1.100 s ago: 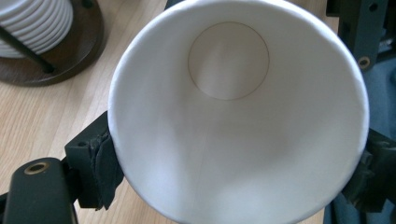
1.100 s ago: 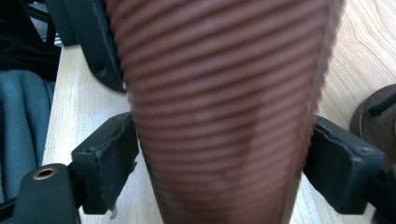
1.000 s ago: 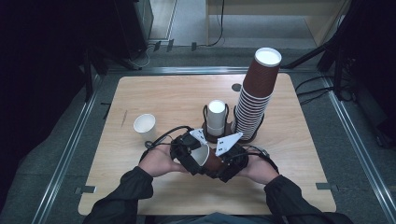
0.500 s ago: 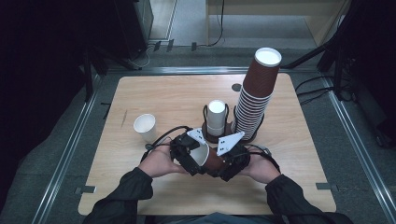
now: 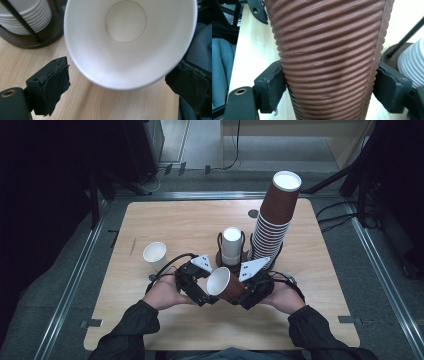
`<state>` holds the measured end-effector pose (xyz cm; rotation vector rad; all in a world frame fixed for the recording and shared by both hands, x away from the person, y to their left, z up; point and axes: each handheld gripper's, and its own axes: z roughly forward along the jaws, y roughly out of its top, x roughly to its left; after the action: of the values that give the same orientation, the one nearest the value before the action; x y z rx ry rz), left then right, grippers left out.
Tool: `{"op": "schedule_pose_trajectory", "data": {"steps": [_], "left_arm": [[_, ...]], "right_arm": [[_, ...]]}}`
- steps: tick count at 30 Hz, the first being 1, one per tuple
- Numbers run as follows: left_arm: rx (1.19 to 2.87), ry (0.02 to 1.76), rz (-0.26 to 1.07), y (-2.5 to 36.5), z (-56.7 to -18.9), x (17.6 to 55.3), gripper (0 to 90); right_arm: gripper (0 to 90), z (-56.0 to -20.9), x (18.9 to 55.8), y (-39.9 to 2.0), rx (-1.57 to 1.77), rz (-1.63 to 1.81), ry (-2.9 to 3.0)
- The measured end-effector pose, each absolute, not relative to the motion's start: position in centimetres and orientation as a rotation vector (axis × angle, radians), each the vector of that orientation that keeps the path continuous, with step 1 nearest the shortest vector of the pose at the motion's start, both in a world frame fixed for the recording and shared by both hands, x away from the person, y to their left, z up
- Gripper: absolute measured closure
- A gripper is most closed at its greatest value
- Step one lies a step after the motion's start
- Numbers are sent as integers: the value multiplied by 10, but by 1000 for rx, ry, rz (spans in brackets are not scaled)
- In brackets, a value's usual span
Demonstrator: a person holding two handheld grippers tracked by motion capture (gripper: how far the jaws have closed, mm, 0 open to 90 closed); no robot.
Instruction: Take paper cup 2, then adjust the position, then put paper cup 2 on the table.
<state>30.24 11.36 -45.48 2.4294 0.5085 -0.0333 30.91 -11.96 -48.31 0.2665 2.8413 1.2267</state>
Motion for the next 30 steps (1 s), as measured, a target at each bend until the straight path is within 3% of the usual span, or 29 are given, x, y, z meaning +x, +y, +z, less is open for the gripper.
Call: {"op": "schedule_pose_trajectory", "data": {"steps": [13,30], "left_arm": [[2300,566,-29,132,-457,308,62],[2215,583,-35,127,-457,307,36]], "right_arm": [[191,-471,318,-140,381,1341,2759],[190,-466,321,-151,415,1490,2696]]}}
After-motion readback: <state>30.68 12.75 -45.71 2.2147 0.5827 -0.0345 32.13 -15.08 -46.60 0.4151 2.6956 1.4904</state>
